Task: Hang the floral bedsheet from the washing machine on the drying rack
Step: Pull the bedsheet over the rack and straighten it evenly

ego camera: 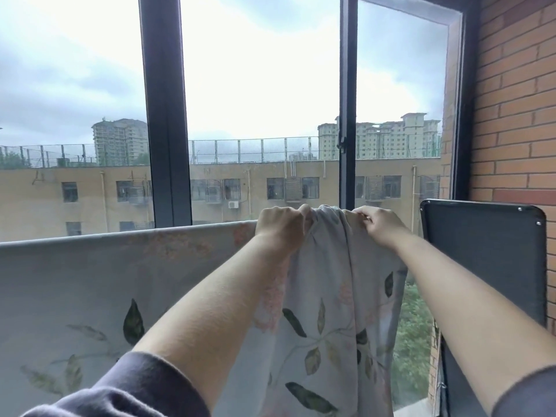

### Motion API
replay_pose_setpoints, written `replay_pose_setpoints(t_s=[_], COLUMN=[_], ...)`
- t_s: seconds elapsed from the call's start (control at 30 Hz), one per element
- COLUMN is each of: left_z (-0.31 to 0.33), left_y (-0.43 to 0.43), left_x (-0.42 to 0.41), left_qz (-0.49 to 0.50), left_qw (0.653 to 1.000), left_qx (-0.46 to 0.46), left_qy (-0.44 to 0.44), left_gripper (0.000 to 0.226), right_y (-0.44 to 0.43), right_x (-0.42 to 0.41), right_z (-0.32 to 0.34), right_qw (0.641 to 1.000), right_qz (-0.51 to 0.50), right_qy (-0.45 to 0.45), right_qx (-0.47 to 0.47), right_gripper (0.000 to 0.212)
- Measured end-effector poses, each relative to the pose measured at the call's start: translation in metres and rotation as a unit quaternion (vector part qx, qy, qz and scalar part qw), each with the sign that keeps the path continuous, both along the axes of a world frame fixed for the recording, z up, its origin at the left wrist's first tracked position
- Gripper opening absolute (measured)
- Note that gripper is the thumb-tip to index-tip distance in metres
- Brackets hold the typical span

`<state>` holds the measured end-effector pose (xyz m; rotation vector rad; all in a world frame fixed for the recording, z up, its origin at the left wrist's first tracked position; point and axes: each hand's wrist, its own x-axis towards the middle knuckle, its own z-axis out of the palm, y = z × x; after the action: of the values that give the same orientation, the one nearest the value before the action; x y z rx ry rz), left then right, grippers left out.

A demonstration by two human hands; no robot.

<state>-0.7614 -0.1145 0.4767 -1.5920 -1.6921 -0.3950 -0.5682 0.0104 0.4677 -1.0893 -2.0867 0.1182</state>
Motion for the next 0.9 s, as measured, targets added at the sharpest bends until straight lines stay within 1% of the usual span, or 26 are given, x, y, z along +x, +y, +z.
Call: replay_pose_setpoints(t_s=[0.07,0.13,0.2,0.27,0.33,0.5,0.6,0.67,0.73,0.8,0.9], left_z=[-0.001,-0.002,-0.002,0.000,0.000,0.000,0.001,0.001,0.001,0.003,0.010], left_y=[0.001,0.002,0.001,0.001,0.001,0.003,0.003,0.003,0.002,0.001,-0.007], left_x=[0.000,-0.001,-0.003,-0.006,-0.007,-0.004,-0.002,-0.002,-0.004,-0.007,-0.008], left_qz=[0.012,0.015,0.019,0.025,0.025,0.014,0.015,0.014,0.013,0.009,-0.019], left_qw=[1.000,0.999,0.999,0.999,0.999,0.999,0.999,0.999,0.999,0.999,0.997], left_qx=[0.000,0.007,0.004,-0.002,-0.008,-0.018,-0.022,-0.029,-0.033,-0.037,-0.056], left_qy=[0.020,0.029,0.032,0.033,0.032,0.026,0.026,0.020,0.015,0.008,-0.043], left_gripper=[0.024,0.022,0.023,0.025,0.025,0.025,0.026,0.026,0.026,0.026,0.030], right_y=[0.005,0.007,0.010,0.010,0.008,0.008,0.005,0.002,0.004,0.009,0.009], right_x=[0.002,0.001,-0.001,-0.003,-0.003,0.002,-0.004,-0.012,-0.020,-0.023,-0.020], right_z=[0.000,0.000,-0.002,-0.004,-0.006,-0.006,-0.002,0.001,0.003,0.003,0.006], right_qw=[1.000,0.999,0.997,0.989,0.983,0.985,0.985,0.984,0.990,0.996,1.000], right_qz=[-0.016,-0.021,-0.043,-0.088,-0.117,-0.123,-0.115,-0.092,-0.046,-0.001,0.016], right_qy=[0.018,0.013,0.006,-0.009,-0.013,-0.003,0.014,0.028,0.043,0.041,0.020], right_qx=[0.013,0.029,0.068,0.118,0.143,0.119,0.130,0.147,0.128,0.073,-0.003], right_gripper=[0.028,0.024,0.020,0.017,0.017,0.014,0.015,0.016,0.016,0.018,0.027])
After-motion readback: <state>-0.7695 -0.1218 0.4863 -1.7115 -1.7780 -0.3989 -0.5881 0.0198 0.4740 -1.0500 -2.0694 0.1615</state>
